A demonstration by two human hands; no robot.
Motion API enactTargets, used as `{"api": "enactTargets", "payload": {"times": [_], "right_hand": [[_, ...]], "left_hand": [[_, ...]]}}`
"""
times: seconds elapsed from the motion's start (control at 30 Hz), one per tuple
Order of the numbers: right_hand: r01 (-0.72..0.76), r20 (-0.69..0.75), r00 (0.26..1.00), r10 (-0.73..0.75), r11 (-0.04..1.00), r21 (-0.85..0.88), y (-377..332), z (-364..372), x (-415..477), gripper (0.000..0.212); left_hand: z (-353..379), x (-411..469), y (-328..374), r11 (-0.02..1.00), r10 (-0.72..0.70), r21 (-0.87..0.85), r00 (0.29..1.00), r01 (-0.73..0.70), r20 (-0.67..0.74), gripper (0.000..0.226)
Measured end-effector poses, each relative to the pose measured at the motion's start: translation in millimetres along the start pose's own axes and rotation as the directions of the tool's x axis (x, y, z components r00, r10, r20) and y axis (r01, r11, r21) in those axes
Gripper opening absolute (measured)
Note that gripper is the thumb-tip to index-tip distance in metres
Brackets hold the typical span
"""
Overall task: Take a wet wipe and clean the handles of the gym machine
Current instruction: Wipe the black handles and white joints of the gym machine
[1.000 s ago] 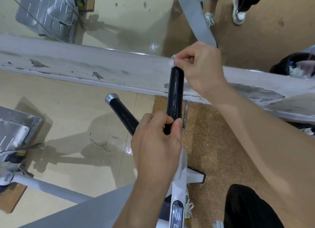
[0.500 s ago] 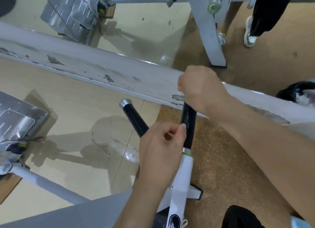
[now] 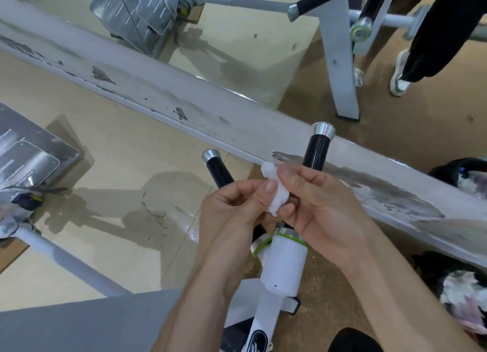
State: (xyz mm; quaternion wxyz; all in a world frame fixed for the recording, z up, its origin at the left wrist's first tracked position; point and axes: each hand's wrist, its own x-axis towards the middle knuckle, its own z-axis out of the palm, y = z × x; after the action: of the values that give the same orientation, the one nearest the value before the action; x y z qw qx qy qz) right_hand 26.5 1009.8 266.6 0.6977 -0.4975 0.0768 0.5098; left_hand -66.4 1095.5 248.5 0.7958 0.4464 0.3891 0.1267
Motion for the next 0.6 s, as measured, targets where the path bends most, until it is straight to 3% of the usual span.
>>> {"api": "enactTargets", "payload": {"times": [0.13,0.3,0.37,0.47,0.6], "right_hand": [[-0.027,0.052,0.998,0.032,0.995,-0.096,-1,0,-8,0.016],[-0.009,-0.060,0.998,-0.021,0.889,-0.457,-2,-2,-15,0.017],[-0.003,-0.091,0.995,-0.037,0.910,-0.414,-1,-3,-16,0.016],[-0.009,-0.109,0.994,-0.012,0.981,-0.192,3,0,-18,0.020],[0.100,-0.282,0.952,-0.116,0.993,-0.069,7,0,-20,0.018]], "left_hand": [[-4,-3,1,0.995,0.094,0.020,0.994,-0.093,-0.058,0.019],[-6,-3,0,0.995,0.098,0.029,0.984,-0.095,-0.147,0.016],[-5,-6,0,0.996,0.087,-0.007,0.983,-0.090,-0.163,0.013],[-3,-9,0,0.988,0.056,-0.131,0.983,-0.079,-0.173,0.010],[-13,-9,3,0.906,-0.041,-0.422,0.985,-0.034,-0.166,0.016]]}}
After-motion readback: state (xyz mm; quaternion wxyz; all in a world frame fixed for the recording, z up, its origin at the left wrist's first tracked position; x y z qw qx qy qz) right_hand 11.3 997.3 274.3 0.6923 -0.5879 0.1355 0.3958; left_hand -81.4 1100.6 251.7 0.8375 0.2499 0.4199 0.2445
